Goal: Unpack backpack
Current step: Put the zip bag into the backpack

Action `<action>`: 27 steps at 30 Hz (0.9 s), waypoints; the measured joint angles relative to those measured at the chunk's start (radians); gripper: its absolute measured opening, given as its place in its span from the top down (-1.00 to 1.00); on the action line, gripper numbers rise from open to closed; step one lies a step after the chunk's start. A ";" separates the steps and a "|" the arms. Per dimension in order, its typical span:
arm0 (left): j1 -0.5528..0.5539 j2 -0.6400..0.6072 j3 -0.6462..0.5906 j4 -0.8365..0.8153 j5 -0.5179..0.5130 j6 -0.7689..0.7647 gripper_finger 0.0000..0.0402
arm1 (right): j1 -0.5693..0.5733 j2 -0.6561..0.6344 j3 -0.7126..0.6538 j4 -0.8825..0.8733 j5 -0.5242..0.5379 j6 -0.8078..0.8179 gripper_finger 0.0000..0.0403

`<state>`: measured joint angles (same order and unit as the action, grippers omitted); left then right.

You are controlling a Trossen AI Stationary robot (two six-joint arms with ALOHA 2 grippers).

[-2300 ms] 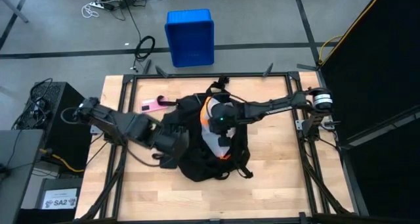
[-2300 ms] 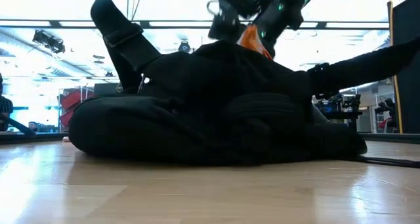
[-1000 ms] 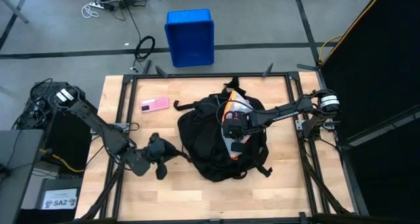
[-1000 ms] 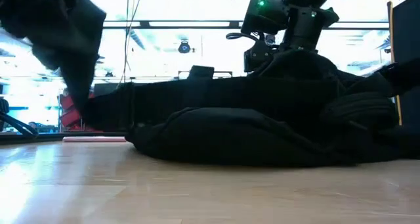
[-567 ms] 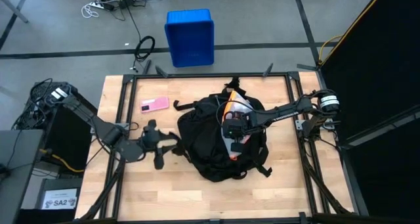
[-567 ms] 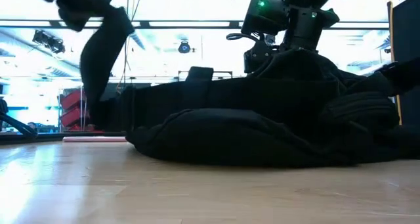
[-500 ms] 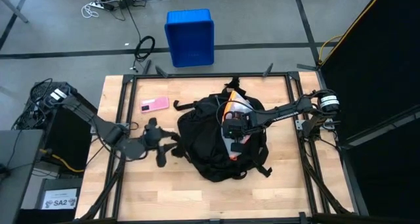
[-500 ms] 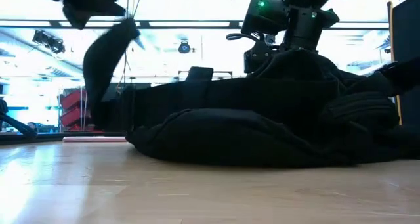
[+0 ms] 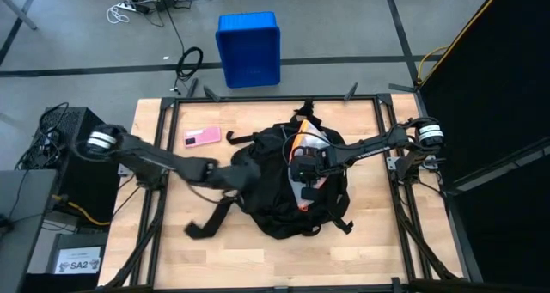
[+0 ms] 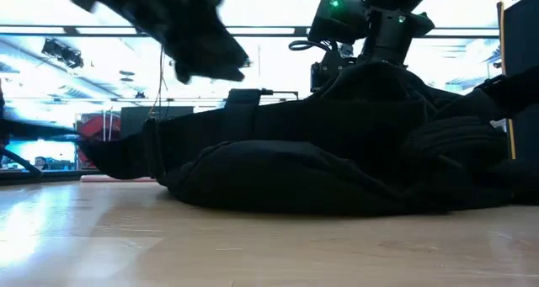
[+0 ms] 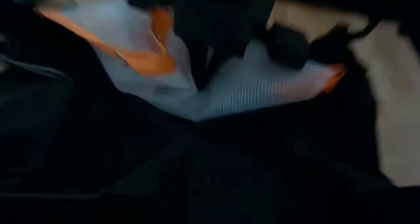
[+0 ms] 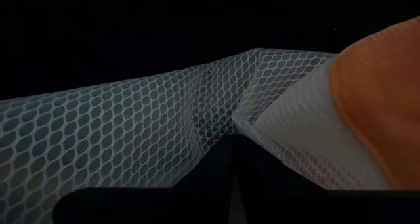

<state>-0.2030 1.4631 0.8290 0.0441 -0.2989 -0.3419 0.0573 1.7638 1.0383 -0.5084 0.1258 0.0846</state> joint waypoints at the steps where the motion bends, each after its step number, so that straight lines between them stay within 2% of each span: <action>1: 0.016 0.043 0.032 -0.021 0.022 0.004 0.00 | -0.001 0.000 0.000 0.004 0.000 0.000 1.00; 7: 0.099 0.248 0.229 -0.159 0.113 0.024 0.00 | -0.011 0.001 0.000 0.025 -0.002 -0.010 1.00; 12: 0.163 0.367 0.344 -0.331 0.134 -0.005 0.00 | -0.011 0.002 0.000 0.036 0.001 -0.024 1.00; 15: 0.197 0.408 0.375 -0.369 0.142 -0.029 0.00 | -0.011 0.001 0.000 0.044 0.001 -0.033 1.00; 20: 0.228 0.442 0.380 -0.343 0.162 -0.029 0.03 | -0.011 0.002 0.000 0.051 0.001 -0.053 1.00; 23: 0.233 0.448 0.381 -0.361 0.167 -0.004 0.23 | -0.012 0.001 0.001 0.047 0.001 -0.073 1.00; 27: 0.230 0.448 0.381 -0.388 0.168 0.044 0.87 | -0.016 -0.022 0.001 0.024 0.008 -0.078 1.00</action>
<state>0.0269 1.9106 1.2105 -0.3435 -0.1309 -0.2977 0.0410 1.7413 1.0397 -0.4842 0.1340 0.0063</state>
